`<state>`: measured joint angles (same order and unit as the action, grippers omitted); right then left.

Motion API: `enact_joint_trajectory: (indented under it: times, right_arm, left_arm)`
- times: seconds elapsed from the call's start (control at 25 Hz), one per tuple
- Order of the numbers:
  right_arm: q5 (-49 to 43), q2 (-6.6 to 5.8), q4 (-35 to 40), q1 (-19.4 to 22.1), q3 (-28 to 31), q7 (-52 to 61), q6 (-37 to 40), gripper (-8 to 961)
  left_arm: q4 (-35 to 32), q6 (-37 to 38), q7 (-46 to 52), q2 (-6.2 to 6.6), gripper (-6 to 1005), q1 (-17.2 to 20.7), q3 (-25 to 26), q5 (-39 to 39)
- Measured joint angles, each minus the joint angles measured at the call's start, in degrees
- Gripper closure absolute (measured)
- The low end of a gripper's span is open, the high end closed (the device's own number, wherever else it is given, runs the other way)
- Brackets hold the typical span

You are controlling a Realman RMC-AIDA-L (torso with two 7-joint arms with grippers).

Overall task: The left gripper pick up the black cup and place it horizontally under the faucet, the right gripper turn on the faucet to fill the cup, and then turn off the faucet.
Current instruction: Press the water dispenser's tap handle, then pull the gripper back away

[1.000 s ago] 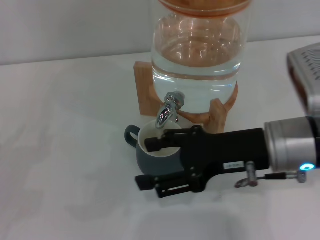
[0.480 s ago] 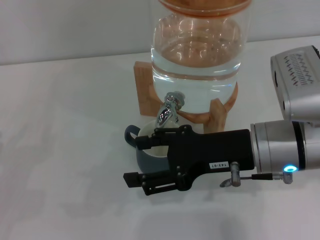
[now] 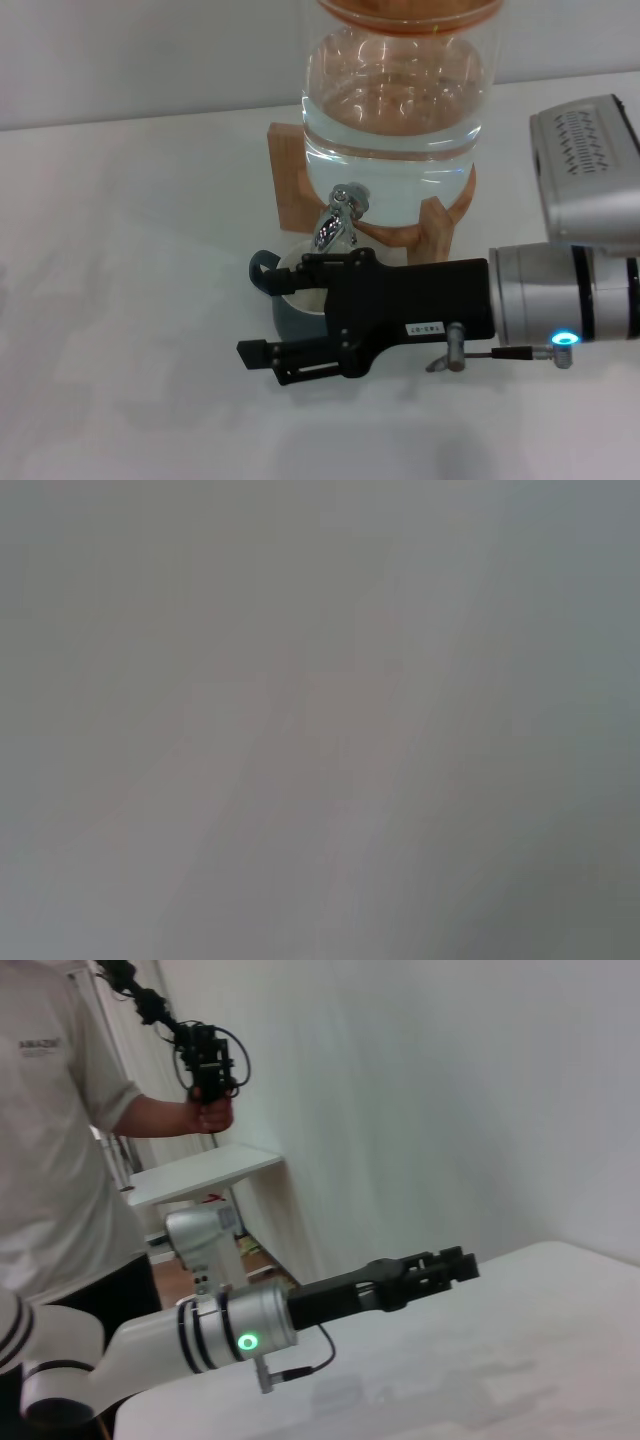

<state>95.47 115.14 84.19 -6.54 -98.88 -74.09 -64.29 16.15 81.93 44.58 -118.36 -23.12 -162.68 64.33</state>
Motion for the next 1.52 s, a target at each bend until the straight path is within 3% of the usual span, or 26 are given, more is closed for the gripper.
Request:
enact_joint_trajectory:
  times: [0.48, 1.52]
  right_arm:
    - [-0.6, -0.06, -0.8, 0.3, 0.1, 0.1, 4.3, 141]
    - [-0.5, -0.27, -4.3, 0.6, 6.7, -0.4, 0.5, 143]
  left_arm:
    - [-0.1, 0.1, 0.0, -0.27, 467, 0.2, 0.0, 0.0]
    - [0.1, 0.1, 0.0, -0.29, 467, 0.1, 0.0, 0.0]
